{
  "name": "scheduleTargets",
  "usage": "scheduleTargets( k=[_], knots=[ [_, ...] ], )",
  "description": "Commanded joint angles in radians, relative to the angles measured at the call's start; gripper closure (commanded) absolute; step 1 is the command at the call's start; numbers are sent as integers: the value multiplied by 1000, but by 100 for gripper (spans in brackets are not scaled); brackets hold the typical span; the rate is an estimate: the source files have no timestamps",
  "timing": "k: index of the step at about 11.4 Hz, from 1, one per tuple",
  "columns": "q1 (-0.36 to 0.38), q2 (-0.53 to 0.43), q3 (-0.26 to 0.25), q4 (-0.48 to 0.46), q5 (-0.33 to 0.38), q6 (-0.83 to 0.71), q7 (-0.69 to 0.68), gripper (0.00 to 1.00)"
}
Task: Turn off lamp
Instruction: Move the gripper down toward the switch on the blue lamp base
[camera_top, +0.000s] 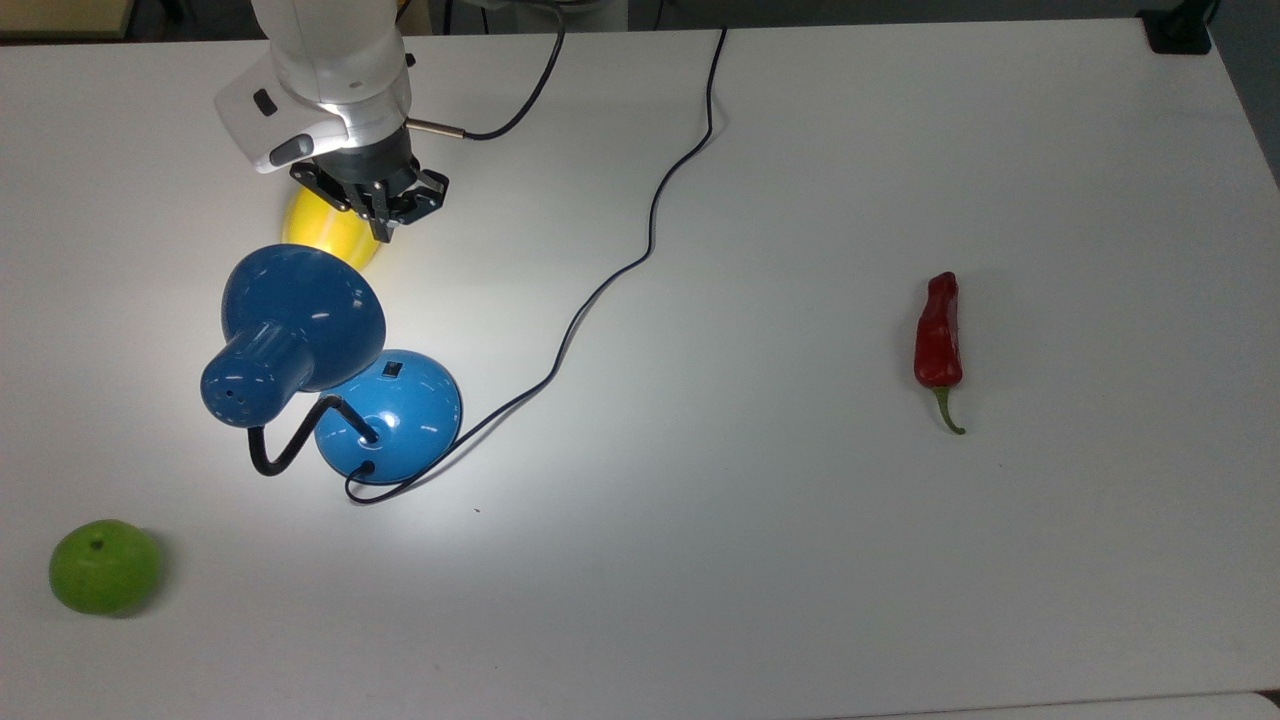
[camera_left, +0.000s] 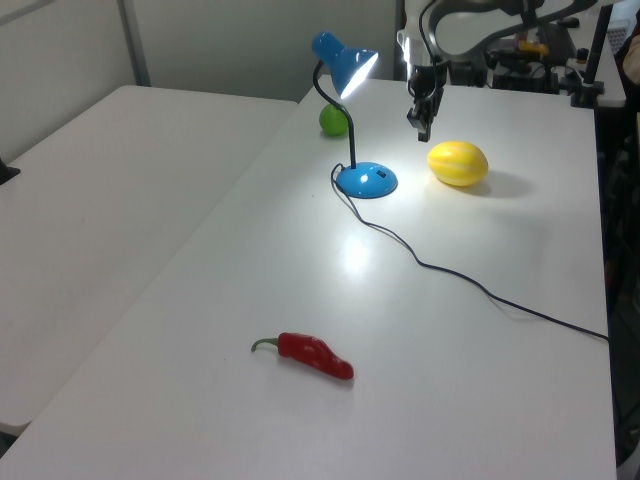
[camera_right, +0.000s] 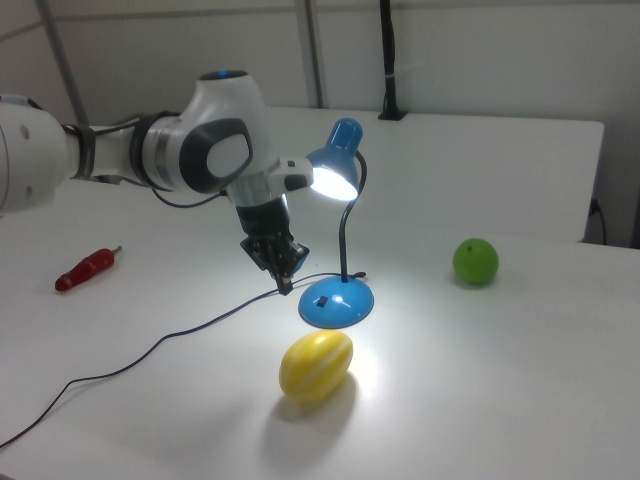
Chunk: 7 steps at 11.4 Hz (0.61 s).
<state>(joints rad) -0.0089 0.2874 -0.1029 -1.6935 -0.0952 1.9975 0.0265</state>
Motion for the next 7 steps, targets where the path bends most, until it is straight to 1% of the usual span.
scheduleTargets(
  k=[1, 3, 7],
  knots=[
    [-6, -17, 0, -104, 17, 150, 9, 100],
    [-8, 24, 0, -114, 17, 255, 53, 100],
    [-8, 85, 5, -110, 17, 400, 35, 100]
  ],
)
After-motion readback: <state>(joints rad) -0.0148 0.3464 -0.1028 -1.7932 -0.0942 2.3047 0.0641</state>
